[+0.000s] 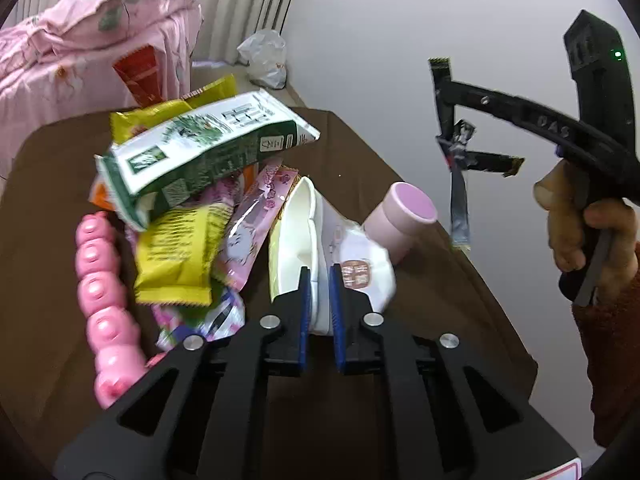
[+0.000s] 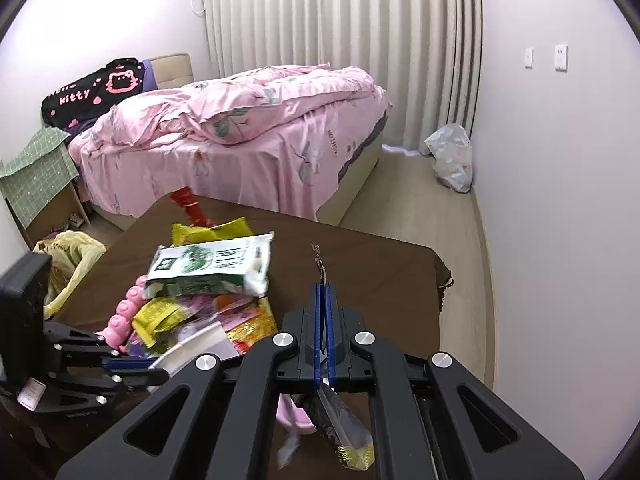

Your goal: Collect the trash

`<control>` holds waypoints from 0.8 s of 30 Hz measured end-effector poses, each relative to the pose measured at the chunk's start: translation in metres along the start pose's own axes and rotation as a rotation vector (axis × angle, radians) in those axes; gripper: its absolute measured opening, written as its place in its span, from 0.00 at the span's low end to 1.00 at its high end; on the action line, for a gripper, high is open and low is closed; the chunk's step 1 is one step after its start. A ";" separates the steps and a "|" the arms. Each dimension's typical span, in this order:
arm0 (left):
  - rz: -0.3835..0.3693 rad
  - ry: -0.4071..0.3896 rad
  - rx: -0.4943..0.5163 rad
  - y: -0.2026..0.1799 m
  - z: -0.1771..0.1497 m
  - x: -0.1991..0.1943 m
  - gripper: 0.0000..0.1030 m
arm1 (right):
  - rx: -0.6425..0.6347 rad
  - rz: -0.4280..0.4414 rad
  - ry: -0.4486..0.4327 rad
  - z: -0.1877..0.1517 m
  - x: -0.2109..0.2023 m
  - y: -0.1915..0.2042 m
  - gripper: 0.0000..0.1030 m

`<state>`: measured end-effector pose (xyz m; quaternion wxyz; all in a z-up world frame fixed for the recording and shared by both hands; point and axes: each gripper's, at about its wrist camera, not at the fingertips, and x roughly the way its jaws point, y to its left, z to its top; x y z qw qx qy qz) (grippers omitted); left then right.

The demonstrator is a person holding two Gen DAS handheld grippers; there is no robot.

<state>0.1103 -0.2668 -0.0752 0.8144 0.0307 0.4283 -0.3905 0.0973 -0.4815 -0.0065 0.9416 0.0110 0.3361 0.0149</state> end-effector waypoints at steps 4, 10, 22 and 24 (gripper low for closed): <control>0.007 0.010 0.000 0.008 -0.014 -0.024 0.07 | -0.017 0.030 -0.001 -0.005 -0.008 0.021 0.04; 0.018 0.022 -0.060 0.039 -0.032 -0.046 0.07 | -0.014 0.127 0.044 -0.031 -0.010 0.059 0.04; 0.052 -0.123 -0.108 0.061 -0.015 -0.046 0.48 | 0.024 0.146 0.183 -0.101 0.014 0.074 0.05; 0.073 -0.123 -0.110 0.059 -0.001 -0.034 0.48 | 0.013 0.114 0.173 -0.107 0.010 0.072 0.08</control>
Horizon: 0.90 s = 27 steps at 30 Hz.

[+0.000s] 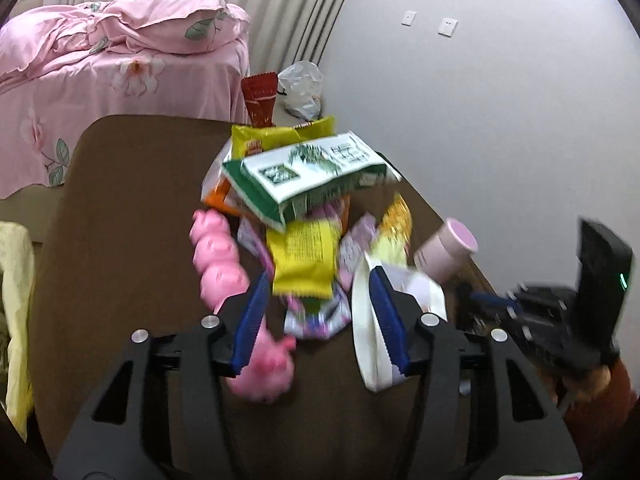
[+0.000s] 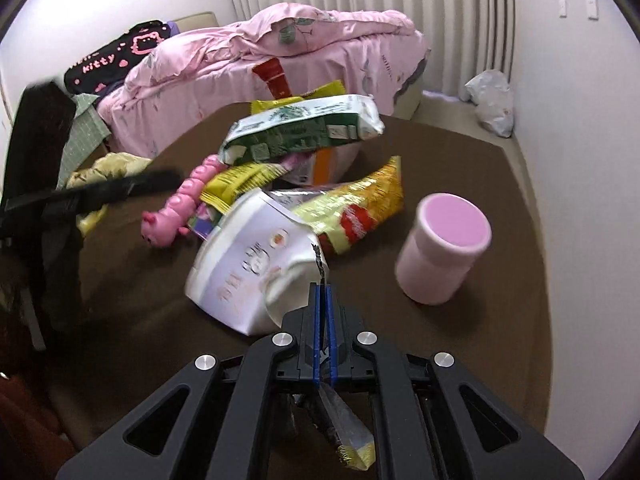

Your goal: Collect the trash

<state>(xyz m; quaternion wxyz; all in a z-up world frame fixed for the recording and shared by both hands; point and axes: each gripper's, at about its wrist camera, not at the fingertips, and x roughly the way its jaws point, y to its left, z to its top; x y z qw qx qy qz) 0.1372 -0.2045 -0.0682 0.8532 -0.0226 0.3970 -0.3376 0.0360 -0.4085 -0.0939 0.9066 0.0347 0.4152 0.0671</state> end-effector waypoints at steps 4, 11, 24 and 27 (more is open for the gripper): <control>-0.057 0.041 0.064 -0.020 0.021 0.026 0.48 | -0.011 -0.057 -0.043 -0.012 -0.015 -0.005 0.37; -0.075 0.170 0.273 -0.051 0.035 0.084 0.43 | 0.074 -0.065 -0.081 -0.035 -0.031 -0.027 0.45; 0.016 0.268 0.252 -0.040 0.030 0.115 0.31 | 0.111 -0.053 -0.056 -0.056 -0.025 -0.025 0.45; 0.010 0.267 0.199 -0.037 0.028 0.112 0.12 | 0.111 -0.064 -0.067 -0.055 -0.028 -0.021 0.45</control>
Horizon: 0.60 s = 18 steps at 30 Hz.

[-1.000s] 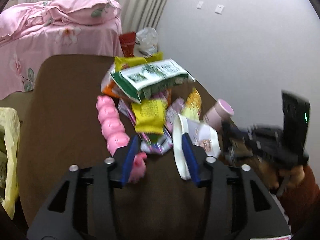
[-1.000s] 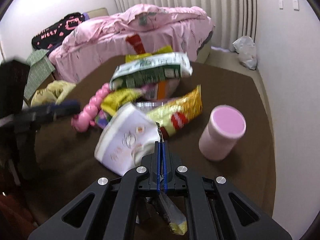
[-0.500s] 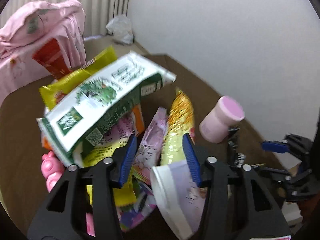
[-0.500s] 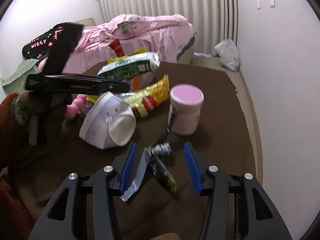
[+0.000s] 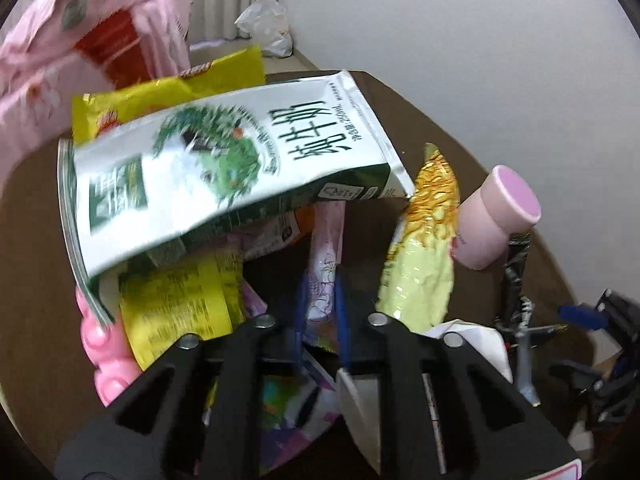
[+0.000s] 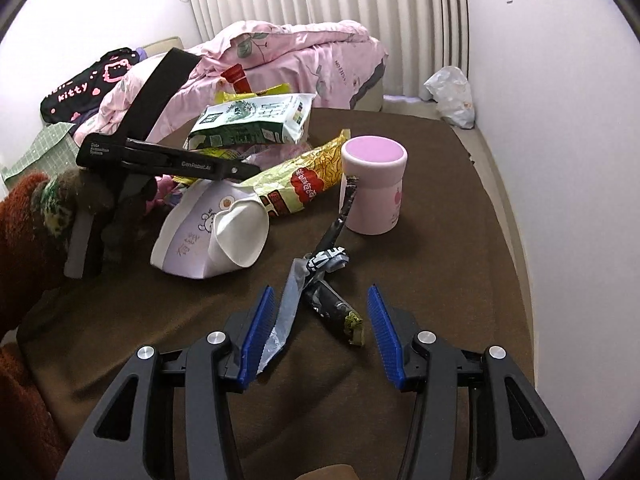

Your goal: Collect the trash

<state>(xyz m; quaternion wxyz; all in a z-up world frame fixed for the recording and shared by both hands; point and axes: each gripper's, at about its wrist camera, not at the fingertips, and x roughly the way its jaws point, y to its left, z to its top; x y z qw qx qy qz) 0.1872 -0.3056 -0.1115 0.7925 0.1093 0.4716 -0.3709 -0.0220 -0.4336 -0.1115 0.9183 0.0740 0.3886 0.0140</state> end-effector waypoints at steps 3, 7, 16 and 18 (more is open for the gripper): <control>-0.002 -0.029 -0.028 0.003 -0.008 -0.012 0.12 | -0.009 -0.010 0.002 0.000 -0.002 0.002 0.45; -0.001 -0.065 -0.051 0.004 -0.024 -0.035 0.12 | -0.030 -0.035 0.019 -0.002 0.001 0.003 0.45; -0.019 -0.171 -0.132 0.007 -0.061 -0.104 0.12 | -0.071 -0.024 0.039 -0.001 0.007 0.002 0.45; -0.034 -0.158 -0.137 0.004 -0.073 -0.111 0.12 | -0.064 -0.018 0.046 -0.001 0.011 0.001 0.45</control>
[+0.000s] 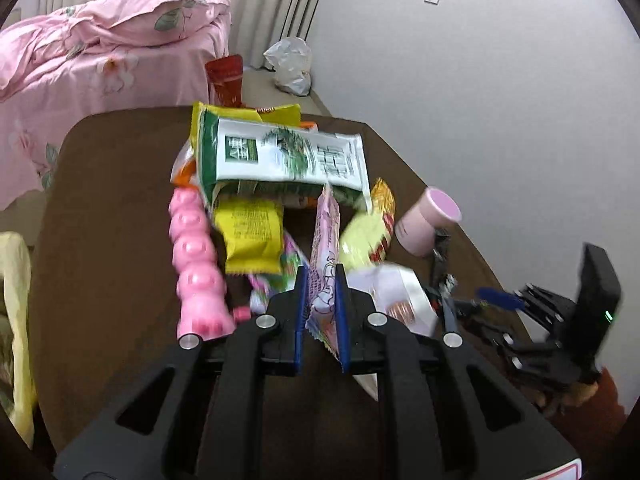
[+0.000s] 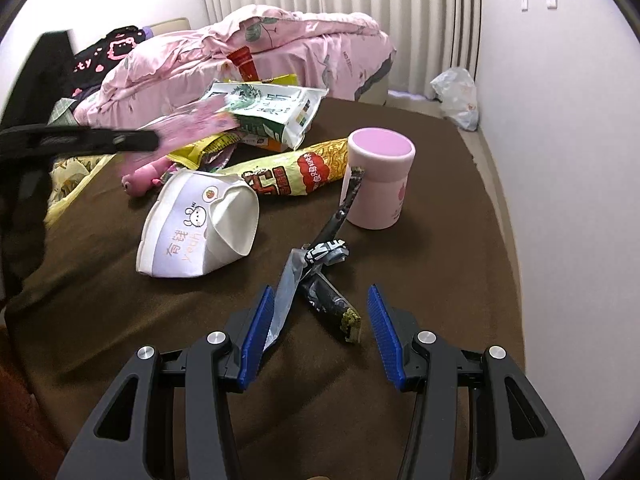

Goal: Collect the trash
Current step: 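Grasp the pink candy stick with the left gripper while the right gripper grasps the grey strip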

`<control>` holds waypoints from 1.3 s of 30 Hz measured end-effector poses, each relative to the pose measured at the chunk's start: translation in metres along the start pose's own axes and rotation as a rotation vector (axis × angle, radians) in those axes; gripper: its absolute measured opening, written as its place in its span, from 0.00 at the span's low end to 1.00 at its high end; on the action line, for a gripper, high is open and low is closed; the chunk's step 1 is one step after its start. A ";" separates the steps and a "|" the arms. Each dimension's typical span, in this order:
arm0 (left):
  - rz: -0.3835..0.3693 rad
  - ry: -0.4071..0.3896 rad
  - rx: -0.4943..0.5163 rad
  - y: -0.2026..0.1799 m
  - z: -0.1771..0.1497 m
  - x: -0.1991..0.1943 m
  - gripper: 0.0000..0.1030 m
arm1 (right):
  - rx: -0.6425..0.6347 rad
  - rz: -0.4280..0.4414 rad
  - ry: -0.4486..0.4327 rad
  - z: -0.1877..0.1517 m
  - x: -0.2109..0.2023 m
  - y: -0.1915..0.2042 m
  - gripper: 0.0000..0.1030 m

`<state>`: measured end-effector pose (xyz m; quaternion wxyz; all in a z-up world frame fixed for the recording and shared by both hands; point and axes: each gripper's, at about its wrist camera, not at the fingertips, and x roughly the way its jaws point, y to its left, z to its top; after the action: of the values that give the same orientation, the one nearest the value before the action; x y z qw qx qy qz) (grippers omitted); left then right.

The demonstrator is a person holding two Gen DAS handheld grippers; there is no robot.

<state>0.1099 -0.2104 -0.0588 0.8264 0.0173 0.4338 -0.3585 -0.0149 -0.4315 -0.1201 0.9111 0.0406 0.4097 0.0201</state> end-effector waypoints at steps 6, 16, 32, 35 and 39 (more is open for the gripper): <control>0.032 0.067 -0.075 0.012 -0.032 0.004 0.12 | -0.054 -0.033 0.000 0.011 0.012 0.012 0.45; 0.069 0.088 -0.081 0.020 -0.055 -0.010 0.29 | -0.011 -0.085 0.071 0.003 0.021 0.007 0.45; 0.071 -0.006 -0.011 0.020 -0.061 -0.028 0.52 | -0.136 -0.013 0.051 0.002 0.019 0.009 0.43; 0.061 -0.011 0.015 0.018 -0.061 -0.030 0.57 | -0.101 0.018 0.071 0.004 0.022 0.007 0.17; 0.098 0.021 0.070 0.015 -0.062 -0.024 0.66 | -0.057 0.018 0.051 0.000 0.011 0.011 0.15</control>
<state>0.0664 -0.1640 -0.0845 0.8373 0.0710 0.4281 -0.3326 -0.0073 -0.4199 -0.1273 0.9010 0.0177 0.4316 0.0408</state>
